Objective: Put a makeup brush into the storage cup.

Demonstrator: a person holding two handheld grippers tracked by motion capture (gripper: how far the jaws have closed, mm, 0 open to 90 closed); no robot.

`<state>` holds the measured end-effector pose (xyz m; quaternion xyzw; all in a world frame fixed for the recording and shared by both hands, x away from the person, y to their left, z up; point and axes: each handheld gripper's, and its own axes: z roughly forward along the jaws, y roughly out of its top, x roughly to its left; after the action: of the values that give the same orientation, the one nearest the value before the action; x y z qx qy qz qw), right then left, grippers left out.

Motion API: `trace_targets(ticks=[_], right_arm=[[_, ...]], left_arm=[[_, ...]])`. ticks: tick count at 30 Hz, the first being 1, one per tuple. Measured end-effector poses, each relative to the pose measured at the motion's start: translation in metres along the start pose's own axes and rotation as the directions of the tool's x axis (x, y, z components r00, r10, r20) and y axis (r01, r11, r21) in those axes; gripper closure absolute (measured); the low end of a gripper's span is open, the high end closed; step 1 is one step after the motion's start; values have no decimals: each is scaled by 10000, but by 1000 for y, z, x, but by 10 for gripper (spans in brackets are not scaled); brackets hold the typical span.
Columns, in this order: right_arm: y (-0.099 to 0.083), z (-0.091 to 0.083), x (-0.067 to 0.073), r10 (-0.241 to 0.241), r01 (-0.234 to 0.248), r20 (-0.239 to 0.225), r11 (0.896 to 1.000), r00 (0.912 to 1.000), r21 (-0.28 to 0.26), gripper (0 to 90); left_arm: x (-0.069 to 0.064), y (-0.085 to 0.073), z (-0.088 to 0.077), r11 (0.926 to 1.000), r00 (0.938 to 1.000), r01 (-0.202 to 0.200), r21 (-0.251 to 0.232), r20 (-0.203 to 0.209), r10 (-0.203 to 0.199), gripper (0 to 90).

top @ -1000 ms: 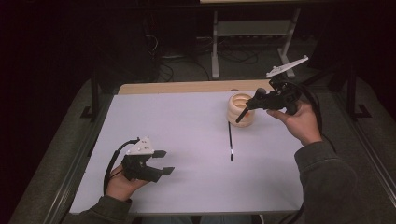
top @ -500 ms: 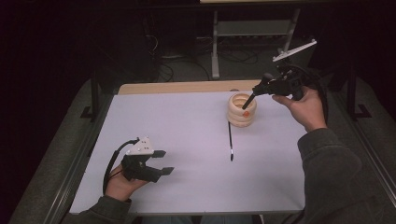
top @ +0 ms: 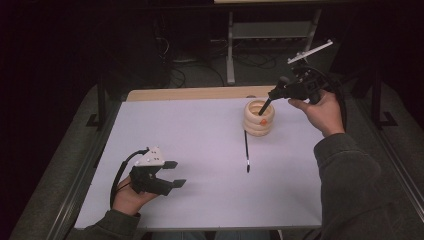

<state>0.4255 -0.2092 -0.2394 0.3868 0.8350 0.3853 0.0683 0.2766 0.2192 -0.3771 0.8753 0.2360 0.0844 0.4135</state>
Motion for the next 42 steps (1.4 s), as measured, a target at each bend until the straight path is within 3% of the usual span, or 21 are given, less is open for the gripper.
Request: trace_targets(ticks=[17, 26, 42], right_arm=[[4, 19, -21, 662, -677, 568, 9974, 9962, 252, 764], [4, 34, -36, 1249, -1277, 926, 9915, 9878, 247, 764], [7, 53, -39, 1473, -1523, 1182, 9877, 9820, 348, 763]], left_arm=[[1, 0, -2, 10000, 10000, 7, -70, -25, -7, 330], [3, -1, -2, 9999, 10000, 87, -125, 13, -87, 330], [4, -1, -4, 9999, 10000, 46, -127, 0, -46, 328]])
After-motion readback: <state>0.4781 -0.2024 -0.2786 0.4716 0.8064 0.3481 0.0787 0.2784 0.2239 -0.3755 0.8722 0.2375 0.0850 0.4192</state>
